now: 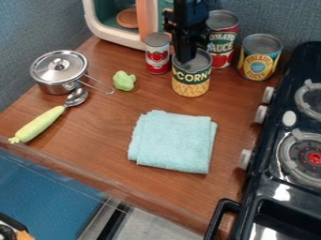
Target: Slide the can of corn across the table and against the blue towel to the bottom right of the table
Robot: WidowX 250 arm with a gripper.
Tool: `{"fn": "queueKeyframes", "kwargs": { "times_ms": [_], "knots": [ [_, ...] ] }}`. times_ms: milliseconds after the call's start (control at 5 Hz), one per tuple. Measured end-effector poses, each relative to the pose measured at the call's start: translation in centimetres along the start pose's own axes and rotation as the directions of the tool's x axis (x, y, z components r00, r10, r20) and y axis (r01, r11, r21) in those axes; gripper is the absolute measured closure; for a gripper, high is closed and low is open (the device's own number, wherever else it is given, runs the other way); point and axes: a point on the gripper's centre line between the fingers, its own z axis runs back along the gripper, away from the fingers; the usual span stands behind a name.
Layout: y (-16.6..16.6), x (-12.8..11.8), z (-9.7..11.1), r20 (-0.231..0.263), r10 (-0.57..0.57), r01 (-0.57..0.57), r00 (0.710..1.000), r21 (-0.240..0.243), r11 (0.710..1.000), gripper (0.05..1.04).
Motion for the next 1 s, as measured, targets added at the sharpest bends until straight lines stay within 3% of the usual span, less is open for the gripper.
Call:
{"fn": "queueKeyframes", "kwargs": {
  "times_ms": [200,400,600,800,1000],
  "knots": [
    [0.0,-0.6,-0.4,-0.061,0.002,-0.003,0.998,-0.022,1.000,1.033],
    [0.0,-0.8,0.4,-0.094,-0.001,-0.001,0.996,-0.022,1.000,1.033],
    [-0.3,-1.4,-0.2,-0.116,0.001,-0.005,0.993,-0.033,0.999,1.033],
    [-0.5,-2.0,-0.6,-0.118,0.003,-0.007,0.993,-0.033,0.999,1.033],
    [-0.4,-1.8,-0.6,-0.087,-0.004,0.002,0.996,-0.017,1.000,1.033]
  ]
}}
